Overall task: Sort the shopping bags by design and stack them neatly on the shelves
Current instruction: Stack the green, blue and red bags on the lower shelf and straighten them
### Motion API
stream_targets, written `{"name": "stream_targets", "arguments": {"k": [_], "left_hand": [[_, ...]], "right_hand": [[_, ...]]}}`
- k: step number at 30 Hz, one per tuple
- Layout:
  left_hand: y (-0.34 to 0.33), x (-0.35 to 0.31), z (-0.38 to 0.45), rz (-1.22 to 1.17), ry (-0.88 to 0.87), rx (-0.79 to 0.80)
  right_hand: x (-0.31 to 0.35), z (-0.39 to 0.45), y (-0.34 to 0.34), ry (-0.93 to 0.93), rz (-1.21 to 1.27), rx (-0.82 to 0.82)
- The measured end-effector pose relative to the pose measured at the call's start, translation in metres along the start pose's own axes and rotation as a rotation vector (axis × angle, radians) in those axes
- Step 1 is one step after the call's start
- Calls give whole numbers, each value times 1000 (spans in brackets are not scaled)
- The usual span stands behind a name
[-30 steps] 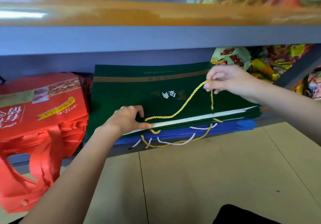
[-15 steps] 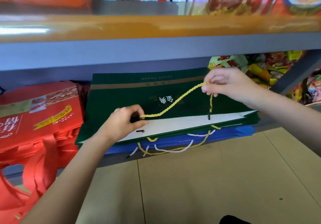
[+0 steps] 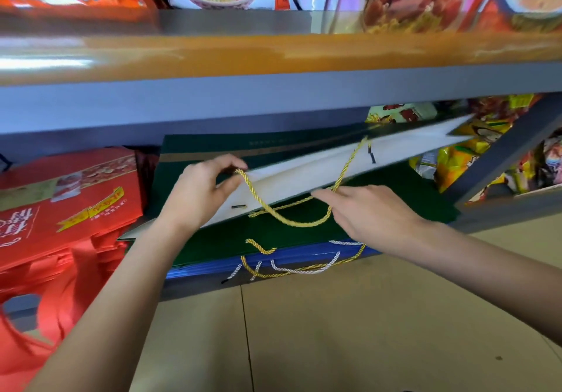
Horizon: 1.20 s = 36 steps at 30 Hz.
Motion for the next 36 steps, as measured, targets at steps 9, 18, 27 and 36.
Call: {"name": "stream_targets", "arguments": {"k": [9,18,27,36], "left_hand": [[-3,-1,-3,-3,24,33],[1,-9,-2,-44,-117,-16],[0,-6,-7,-1,-165,-30],[2,-7,-6,-48,-104,-49]], "right_hand": [[-8,-7,16,129,78,-339],[-45,-9,41,92,5,-565],[-79,12,24,-91,578,-55],[-85,18,27,-138,773,47]]}}
Point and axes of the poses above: each hand's wrist, its own z-axis towards the middle knuckle, its own y-axis out of the back of the hand, x = y × z, the point moved 2 cm from there along z, towards the middle knuckle, and after that the axes turned 10 degrees about x, right-handed, at the moved point
